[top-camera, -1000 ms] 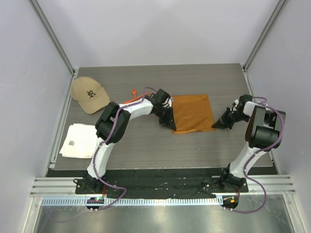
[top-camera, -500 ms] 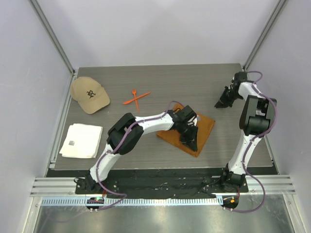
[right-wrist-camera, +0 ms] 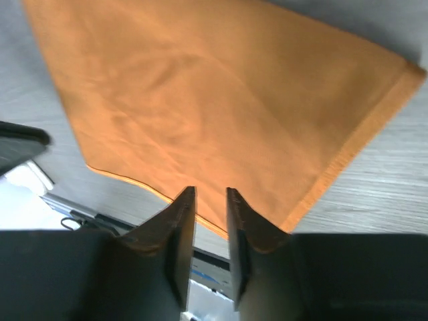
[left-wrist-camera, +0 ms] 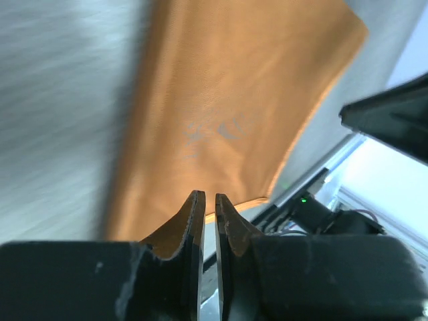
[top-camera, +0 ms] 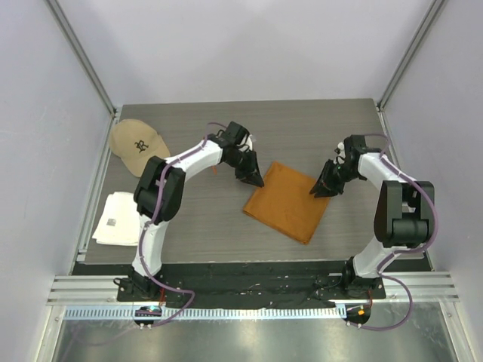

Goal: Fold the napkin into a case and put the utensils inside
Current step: Rotate the square-folded napkin at the center of the board, then pick up the top corner of the square-folded napkin from the center of the board.

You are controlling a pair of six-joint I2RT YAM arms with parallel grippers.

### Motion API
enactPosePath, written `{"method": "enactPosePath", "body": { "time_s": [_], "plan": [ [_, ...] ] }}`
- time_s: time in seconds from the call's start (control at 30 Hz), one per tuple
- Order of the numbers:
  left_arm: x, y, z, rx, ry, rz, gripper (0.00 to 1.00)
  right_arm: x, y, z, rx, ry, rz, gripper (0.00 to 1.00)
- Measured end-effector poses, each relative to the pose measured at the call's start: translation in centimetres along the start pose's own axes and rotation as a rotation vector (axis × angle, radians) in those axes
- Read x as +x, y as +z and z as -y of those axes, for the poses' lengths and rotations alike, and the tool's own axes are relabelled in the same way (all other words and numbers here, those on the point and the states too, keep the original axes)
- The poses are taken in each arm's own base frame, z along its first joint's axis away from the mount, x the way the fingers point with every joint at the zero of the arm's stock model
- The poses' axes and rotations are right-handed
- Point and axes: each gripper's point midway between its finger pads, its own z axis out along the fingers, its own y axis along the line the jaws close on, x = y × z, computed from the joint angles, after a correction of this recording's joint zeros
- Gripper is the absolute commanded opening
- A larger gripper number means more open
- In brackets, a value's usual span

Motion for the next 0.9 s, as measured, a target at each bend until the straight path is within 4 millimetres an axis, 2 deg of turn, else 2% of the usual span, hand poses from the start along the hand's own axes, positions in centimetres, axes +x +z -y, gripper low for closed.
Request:
{"method": "enactPosePath", "body": {
  "time_s": [0.07, 0.17, 0.23, 0.37, 0.4, 0.47, 0.6, 0.73, 0.83, 0.9],
  "plan": [
    [-0.2, -0.5, -1.1, -0.023, -0.001, -0.001, 0.13, 1.1, 0.4, 1.1, 0.007, 0.01, -0.026, 0.21],
    [0.6, -0.2, -1.7, -0.044, 0.022, -0.027, 0.13, 1.7, 1.1, 2.3, 0.025, 0.026, -0.05, 0.21],
    [1.6, 0.4, -2.6, -0.068, 0.03, -0.048, 0.12, 1.5, 1.7, 2.9, 0.04, 0.029, -0.051, 0.21],
    [5.0, 1.7, -6.1, -0.141, -0.006, -0.123, 0.12, 0.6, 3.6, 4.5, 0.089, 0.026, -0.054, 0.21],
    [5.7, 1.7, -6.2, -0.128, -0.022, -0.149, 0.12, 0.6, 3.8, 4.4, 0.085, 0.033, -0.073, 0.21],
    [5.9, 1.7, -6.0, -0.117, -0.025, -0.152, 0.12, -0.7, 4.2, 3.9, 0.081, 0.032, -0.076, 0.21],
    [6.5, 2.3, -5.3, -0.09, -0.04, -0.154, 0.13, -5.5, 5.3, 1.9, 0.043, -0.005, -0.032, 0.27],
    [8.3, 3.3, -3.7, -0.072, -0.017, -0.186, 0.17, -9.3, 5.4, 0.2, 0.049, -0.043, 0.034, 0.47],
    [9.4, 3.2, -3.1, -0.087, 0.012, -0.2, 0.22, -9.5, 3.7, 0.3, 0.111, -0.026, 0.056, 0.51],
    [9.7, 2.5, -2.8, -0.108, 0.033, -0.207, 0.24, -8.2, 2.0, 0.9, 0.152, -0.003, 0.064, 0.51]
  ]
}}
